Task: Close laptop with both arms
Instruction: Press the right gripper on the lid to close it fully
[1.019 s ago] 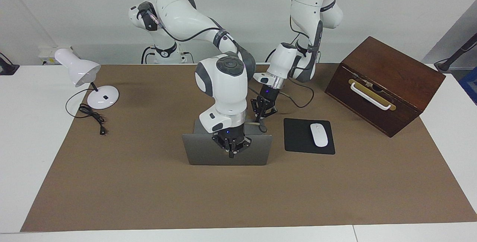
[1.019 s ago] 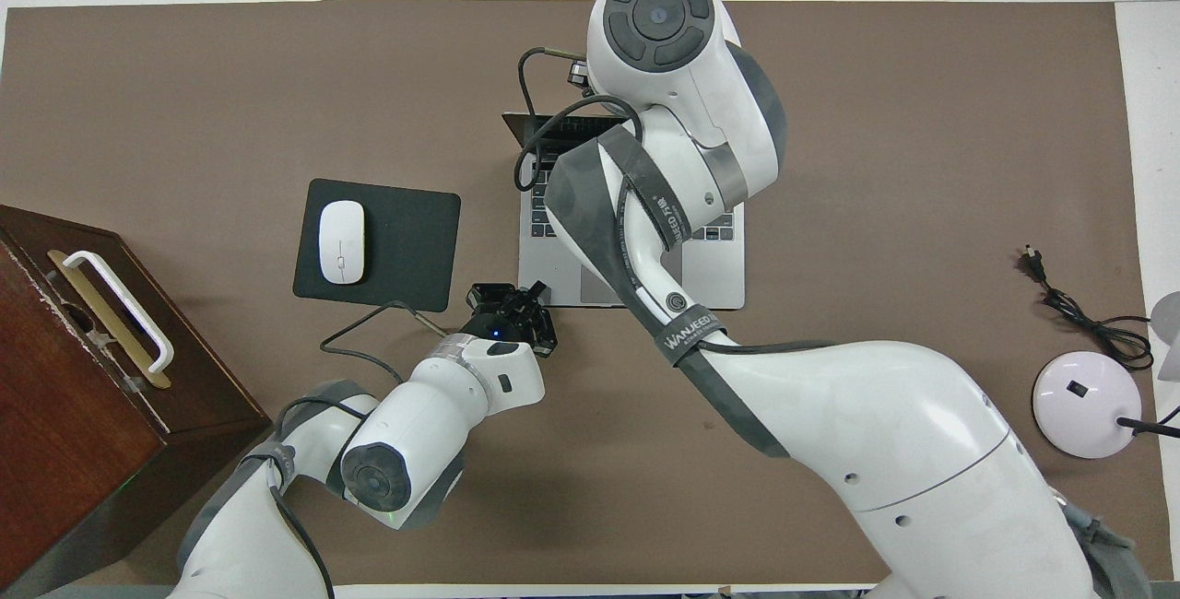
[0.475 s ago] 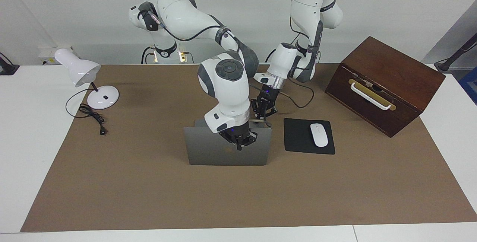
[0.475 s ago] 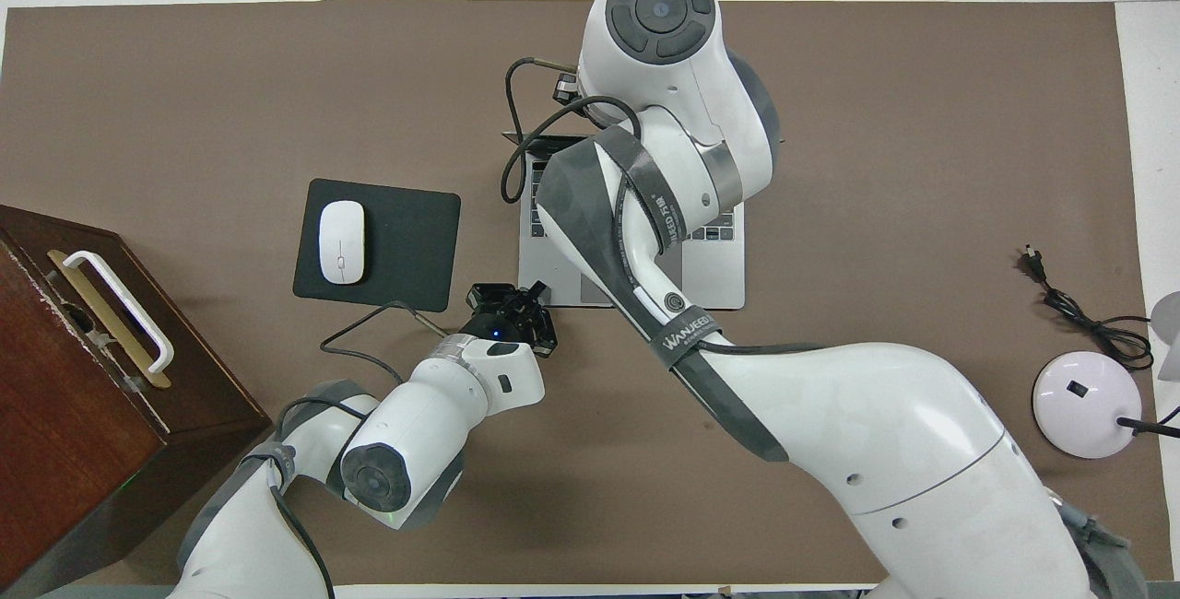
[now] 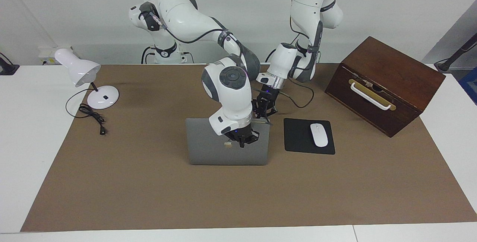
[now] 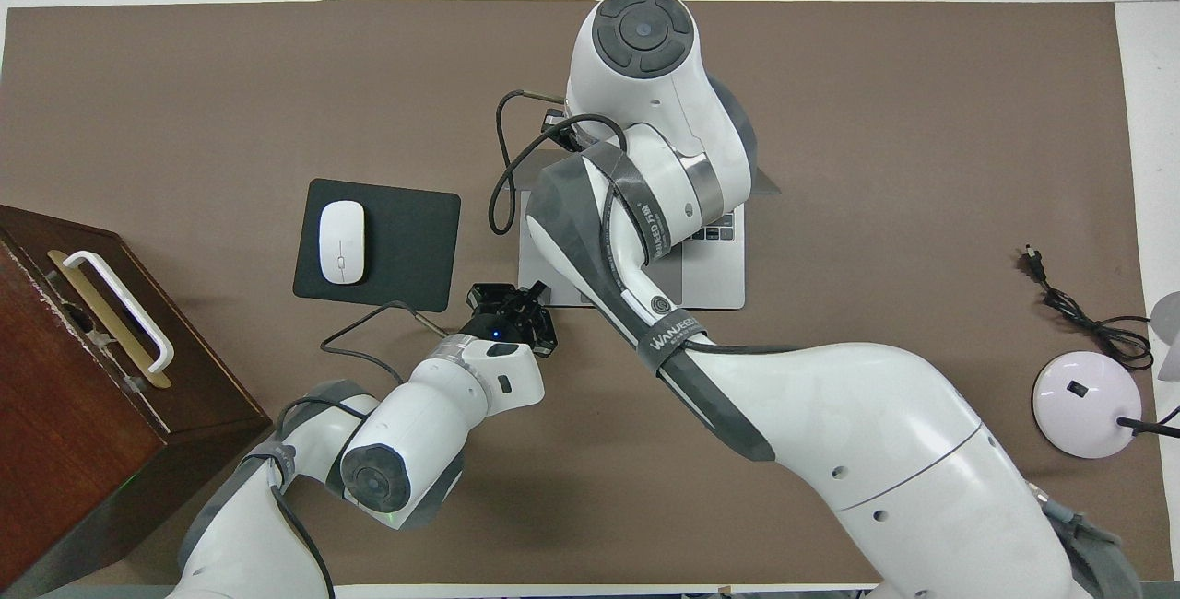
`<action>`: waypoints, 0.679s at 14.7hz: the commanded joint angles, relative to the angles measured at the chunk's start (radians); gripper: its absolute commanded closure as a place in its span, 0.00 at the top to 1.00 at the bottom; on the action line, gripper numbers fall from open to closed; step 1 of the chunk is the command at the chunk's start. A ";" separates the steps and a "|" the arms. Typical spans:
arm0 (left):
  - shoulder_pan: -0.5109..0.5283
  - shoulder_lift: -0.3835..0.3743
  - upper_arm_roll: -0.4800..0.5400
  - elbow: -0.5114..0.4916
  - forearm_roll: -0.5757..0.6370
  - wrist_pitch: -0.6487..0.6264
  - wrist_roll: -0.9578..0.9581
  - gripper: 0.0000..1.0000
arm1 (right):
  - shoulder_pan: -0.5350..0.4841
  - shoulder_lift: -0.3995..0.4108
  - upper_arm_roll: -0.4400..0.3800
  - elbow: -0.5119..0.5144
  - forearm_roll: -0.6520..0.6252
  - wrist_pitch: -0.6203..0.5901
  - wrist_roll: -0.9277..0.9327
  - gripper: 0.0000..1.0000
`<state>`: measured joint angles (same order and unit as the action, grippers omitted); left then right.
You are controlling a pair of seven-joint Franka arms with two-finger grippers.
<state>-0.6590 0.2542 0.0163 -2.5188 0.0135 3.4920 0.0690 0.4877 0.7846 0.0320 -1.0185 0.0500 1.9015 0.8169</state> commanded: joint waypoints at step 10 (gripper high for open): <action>0.033 0.099 0.001 0.014 0.023 0.004 0.005 0.00 | -0.014 -0.045 0.016 -0.115 0.103 0.033 -0.053 0.00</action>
<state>-0.6586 0.2549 0.0163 -2.5191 0.0142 3.4940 0.0690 0.4869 0.7791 0.0335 -1.0648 0.1160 1.9064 0.7992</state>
